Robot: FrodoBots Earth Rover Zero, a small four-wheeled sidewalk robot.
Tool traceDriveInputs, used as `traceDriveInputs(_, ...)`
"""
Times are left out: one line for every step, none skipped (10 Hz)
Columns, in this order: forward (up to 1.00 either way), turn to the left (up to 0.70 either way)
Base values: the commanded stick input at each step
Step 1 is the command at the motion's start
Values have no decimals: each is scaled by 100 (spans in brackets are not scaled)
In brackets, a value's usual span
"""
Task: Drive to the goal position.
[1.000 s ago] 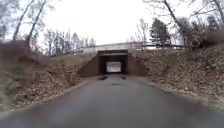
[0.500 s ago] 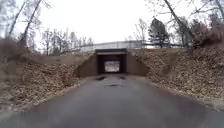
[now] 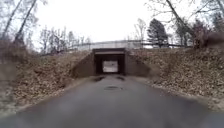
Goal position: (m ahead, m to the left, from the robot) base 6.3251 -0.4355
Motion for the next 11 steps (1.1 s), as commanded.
traceDriveInputs(100,1)
traceDriveInputs(100,1)
traceDriveInputs(100,1)
traceDriveInputs(100,1)
traceDriveInputs(100,1)
traceDriveInputs(100,1)
traceDriveInputs(100,1)
traceDriveInputs(100,1)
traceDriveInputs(100,1)
traceDriveInputs(100,1)
traceDriveInputs(100,1)
